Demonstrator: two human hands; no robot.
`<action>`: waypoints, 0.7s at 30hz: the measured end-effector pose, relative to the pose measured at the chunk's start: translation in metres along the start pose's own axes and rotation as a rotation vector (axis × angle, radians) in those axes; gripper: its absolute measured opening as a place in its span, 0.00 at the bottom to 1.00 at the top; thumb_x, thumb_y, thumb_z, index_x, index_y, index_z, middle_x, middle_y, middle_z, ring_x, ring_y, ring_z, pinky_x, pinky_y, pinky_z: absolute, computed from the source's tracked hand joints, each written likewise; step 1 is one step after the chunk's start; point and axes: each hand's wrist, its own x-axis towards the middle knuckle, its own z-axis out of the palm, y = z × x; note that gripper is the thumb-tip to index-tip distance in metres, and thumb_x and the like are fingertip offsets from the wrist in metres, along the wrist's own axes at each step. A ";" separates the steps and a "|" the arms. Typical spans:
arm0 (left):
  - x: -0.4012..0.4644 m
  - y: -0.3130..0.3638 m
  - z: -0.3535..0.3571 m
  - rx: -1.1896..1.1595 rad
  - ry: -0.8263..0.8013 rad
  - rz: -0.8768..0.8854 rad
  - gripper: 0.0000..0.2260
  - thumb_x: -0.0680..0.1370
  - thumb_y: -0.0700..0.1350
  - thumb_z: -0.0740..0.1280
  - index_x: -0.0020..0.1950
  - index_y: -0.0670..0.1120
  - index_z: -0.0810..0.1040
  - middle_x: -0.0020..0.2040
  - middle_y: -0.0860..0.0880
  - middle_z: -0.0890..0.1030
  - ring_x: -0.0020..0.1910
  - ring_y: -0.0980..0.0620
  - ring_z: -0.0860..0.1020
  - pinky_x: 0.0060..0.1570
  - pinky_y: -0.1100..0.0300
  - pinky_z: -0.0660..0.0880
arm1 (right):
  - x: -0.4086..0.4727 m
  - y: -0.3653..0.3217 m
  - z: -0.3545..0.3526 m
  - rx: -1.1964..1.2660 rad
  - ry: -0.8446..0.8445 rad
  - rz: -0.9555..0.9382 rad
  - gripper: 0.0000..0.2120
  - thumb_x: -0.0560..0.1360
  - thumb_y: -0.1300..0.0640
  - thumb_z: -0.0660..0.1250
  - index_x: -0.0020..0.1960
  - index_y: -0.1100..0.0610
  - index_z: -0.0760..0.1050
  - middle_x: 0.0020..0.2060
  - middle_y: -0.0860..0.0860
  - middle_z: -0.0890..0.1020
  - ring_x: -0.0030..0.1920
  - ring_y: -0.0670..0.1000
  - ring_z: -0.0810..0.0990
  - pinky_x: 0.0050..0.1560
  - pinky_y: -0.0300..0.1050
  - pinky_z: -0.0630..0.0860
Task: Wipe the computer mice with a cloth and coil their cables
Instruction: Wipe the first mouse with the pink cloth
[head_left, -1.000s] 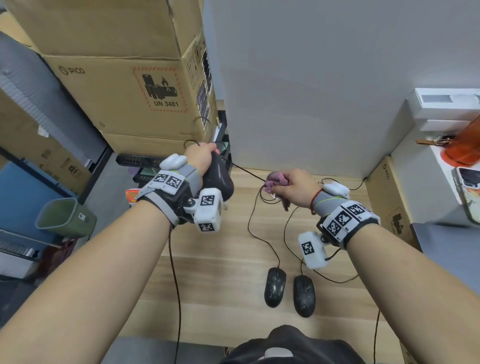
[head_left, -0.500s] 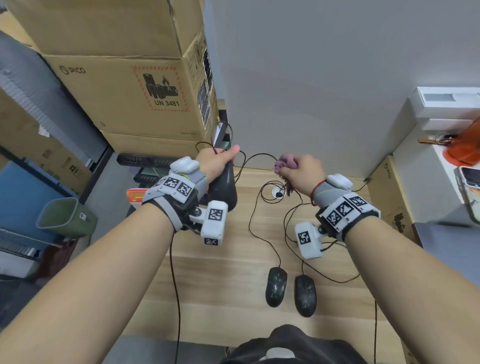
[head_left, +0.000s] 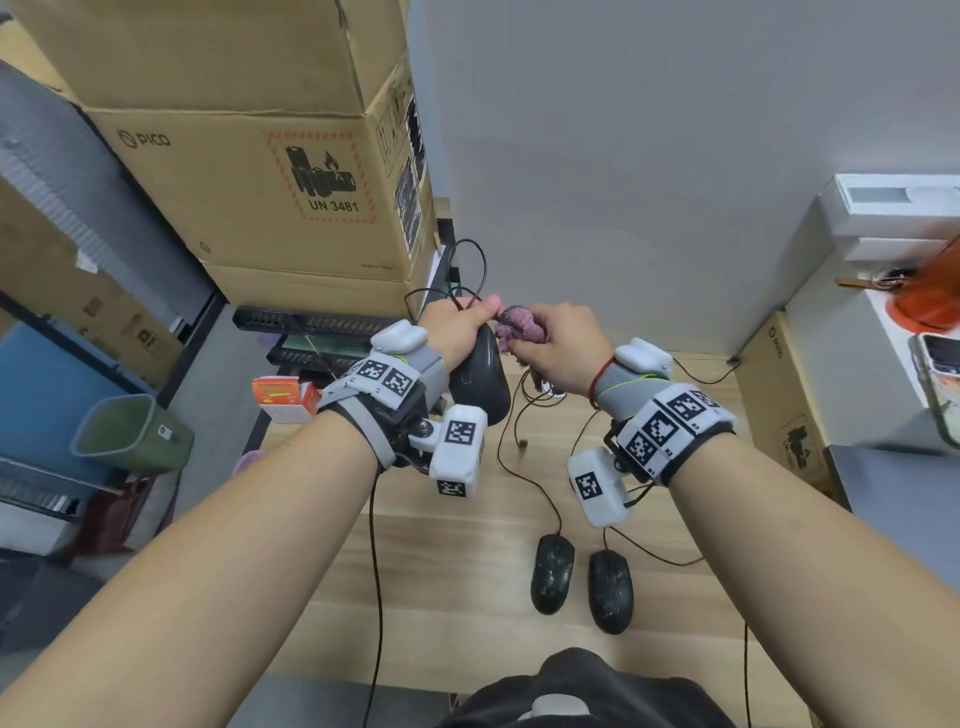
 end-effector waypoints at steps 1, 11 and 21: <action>0.000 0.001 0.001 0.004 0.006 0.011 0.15 0.79 0.50 0.68 0.33 0.49 0.77 0.28 0.54 0.77 0.26 0.57 0.74 0.28 0.67 0.68 | 0.000 0.000 0.001 -0.005 -0.006 -0.003 0.08 0.74 0.56 0.69 0.44 0.62 0.78 0.36 0.56 0.84 0.42 0.59 0.82 0.48 0.51 0.76; 0.013 0.016 -0.041 -0.038 0.143 -0.054 0.14 0.79 0.49 0.65 0.34 0.50 0.79 0.34 0.50 0.76 0.33 0.50 0.75 0.34 0.62 0.73 | -0.010 0.054 0.011 -0.073 0.001 0.114 0.05 0.72 0.53 0.69 0.45 0.53 0.80 0.26 0.38 0.74 0.38 0.50 0.77 0.35 0.40 0.67; 0.010 0.010 -0.040 0.028 0.111 -0.069 0.14 0.77 0.44 0.66 0.31 0.49 0.75 0.27 0.51 0.73 0.24 0.53 0.72 0.25 0.66 0.67 | -0.014 0.077 0.000 0.007 0.095 0.338 0.08 0.71 0.49 0.68 0.48 0.50 0.82 0.34 0.46 0.81 0.42 0.53 0.80 0.44 0.44 0.76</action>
